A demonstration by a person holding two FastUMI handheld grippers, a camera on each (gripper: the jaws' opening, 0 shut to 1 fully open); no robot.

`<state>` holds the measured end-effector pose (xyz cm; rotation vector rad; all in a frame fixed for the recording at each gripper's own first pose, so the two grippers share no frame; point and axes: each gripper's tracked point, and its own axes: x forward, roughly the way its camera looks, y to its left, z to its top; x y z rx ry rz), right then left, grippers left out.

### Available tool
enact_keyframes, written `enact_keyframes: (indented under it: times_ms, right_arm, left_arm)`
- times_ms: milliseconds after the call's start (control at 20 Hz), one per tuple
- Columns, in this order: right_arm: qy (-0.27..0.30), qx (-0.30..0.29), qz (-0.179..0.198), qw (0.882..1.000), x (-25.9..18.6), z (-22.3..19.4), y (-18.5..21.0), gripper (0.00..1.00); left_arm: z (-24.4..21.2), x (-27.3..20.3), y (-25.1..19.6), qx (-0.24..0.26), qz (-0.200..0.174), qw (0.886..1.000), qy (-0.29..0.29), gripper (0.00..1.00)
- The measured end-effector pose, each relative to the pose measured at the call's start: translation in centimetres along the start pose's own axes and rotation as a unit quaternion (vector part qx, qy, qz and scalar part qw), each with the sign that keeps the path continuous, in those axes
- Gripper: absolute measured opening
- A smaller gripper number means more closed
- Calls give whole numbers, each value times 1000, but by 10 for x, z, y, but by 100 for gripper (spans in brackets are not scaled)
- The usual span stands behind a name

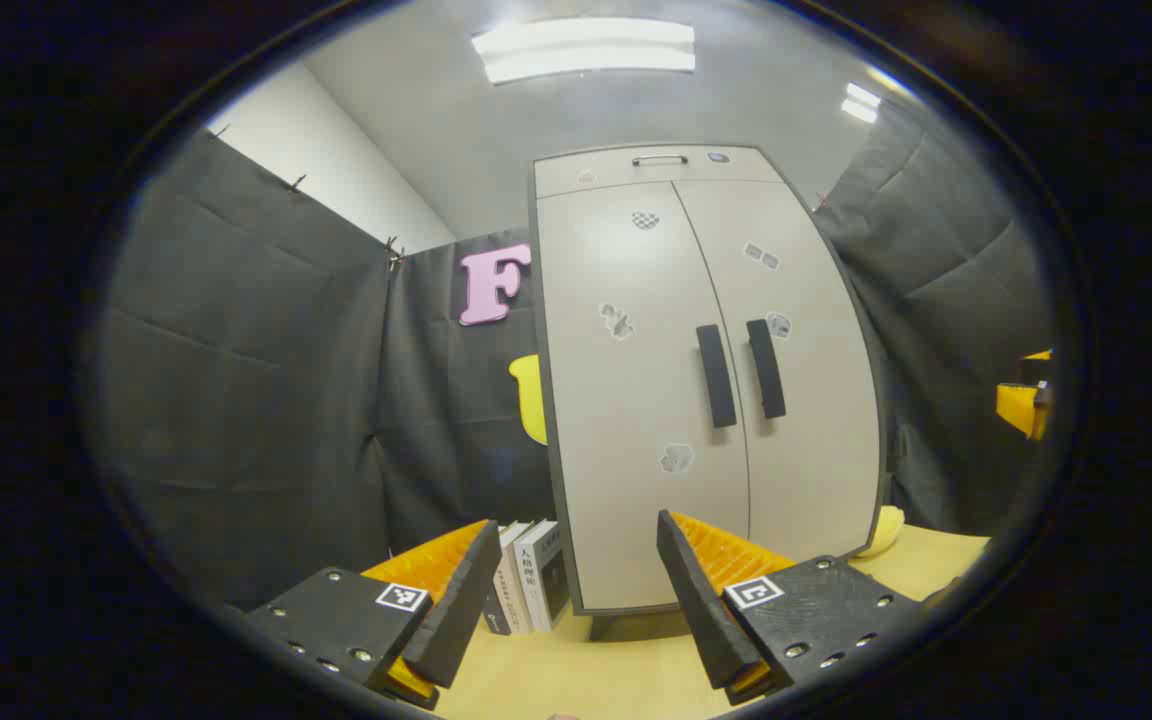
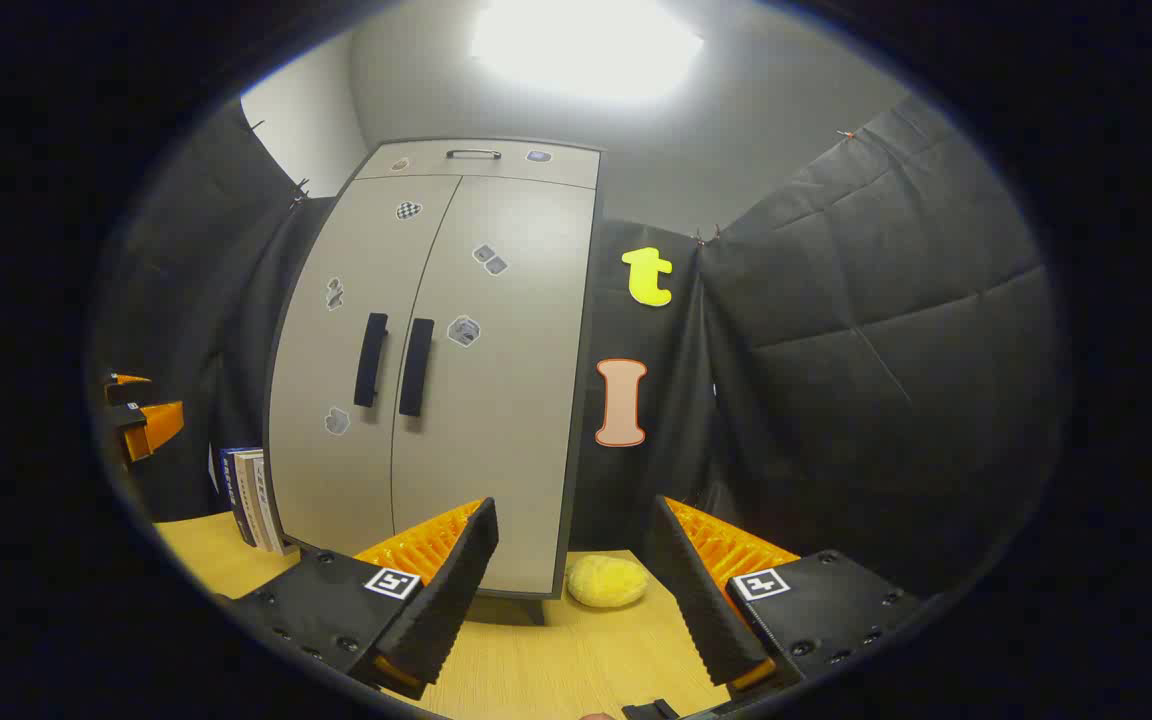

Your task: Open the right door of the double-door shoe cabinet with the right hand, and open the left door with the left hand.

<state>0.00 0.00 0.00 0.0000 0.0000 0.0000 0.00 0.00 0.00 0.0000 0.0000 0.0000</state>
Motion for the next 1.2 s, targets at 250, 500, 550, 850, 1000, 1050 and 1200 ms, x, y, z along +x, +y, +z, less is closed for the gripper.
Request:
enact_keyframes:
  times_ms: [250, 500, 550, 850, 1000, 1050, 1200]
  right_arm:
    - [1, 12, -4, 1000, 0, 0, -4, 97]
    - [1, 7, 4, 1000, 6, 3, 0, 98]
    - [0, 6, 5, 1000, 7, 3, 1, 97]
    - [-4, 4, 24, 1000, 15, 5, 14, 98]
    - [-7, 17, 36, 999, 22, 10, 25, 97]
    - [-7, 19, 39, 999, 25, 12, 29, 97]
    - [-14, 25, 52, 998, 39, 25, 40, 98]
  left_arm:
    - [3, 0, -3, -2, -7, 1000, -1, 92]
    - [2, 1, -3, -3, -5, 1000, -1, 92]
    - [2, 2, -2, -3, -4, 1000, 0, 92]
    - [2, 2, -1, 8, -3, 1000, -2, 92]
    - [3, 3, 0, 12, 2, 1000, -6, 92]
    - [4, 3, 1, 14, 4, 1000, -7, 92]
    - [3, 4, 4, 17, 16, 1000, -10, 92]
